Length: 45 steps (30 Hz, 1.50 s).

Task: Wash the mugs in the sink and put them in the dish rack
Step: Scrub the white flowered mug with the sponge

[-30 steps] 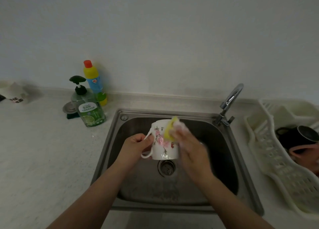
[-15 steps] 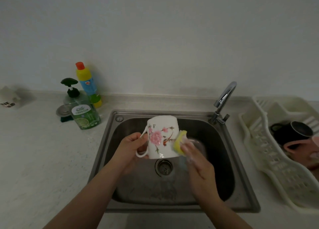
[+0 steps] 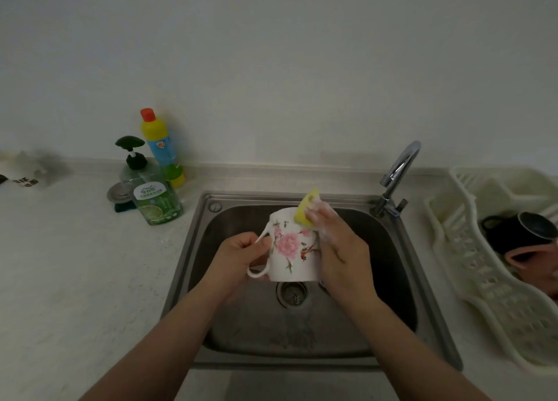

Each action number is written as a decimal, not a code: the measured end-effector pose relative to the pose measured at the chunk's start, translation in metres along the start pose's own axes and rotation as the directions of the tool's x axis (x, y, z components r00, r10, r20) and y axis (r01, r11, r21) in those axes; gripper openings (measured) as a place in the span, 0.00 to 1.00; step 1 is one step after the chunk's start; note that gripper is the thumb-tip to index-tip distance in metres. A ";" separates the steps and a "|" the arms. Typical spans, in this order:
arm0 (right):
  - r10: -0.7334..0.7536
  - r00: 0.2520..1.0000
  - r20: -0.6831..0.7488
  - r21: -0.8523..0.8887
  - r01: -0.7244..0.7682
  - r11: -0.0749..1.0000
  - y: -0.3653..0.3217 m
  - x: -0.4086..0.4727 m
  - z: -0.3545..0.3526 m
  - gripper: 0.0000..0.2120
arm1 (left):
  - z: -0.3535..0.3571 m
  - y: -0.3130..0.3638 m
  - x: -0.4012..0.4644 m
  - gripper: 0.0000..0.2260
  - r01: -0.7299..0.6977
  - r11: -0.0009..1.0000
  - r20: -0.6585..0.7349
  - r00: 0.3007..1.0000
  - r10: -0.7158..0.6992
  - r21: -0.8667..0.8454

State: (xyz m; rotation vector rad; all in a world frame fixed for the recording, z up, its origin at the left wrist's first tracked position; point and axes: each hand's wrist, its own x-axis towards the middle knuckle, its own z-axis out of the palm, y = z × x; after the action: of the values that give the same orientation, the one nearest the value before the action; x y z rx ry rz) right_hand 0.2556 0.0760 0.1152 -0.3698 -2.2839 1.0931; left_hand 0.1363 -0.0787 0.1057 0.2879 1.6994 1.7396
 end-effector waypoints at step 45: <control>-0.017 0.999 -0.029 0.106 0.020 0.994 0.018 -0.015 -0.007 0.19 | -0.007 0.002 0.003 0.10 0.044 0.996 0.047 0.998 -0.041 -0.075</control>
State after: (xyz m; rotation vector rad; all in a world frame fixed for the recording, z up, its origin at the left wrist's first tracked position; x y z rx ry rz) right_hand 0.2716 0.0847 0.0996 -0.3189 -2.1901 1.1872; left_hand 0.1289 -0.0821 0.1060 0.2529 1.5921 1.7491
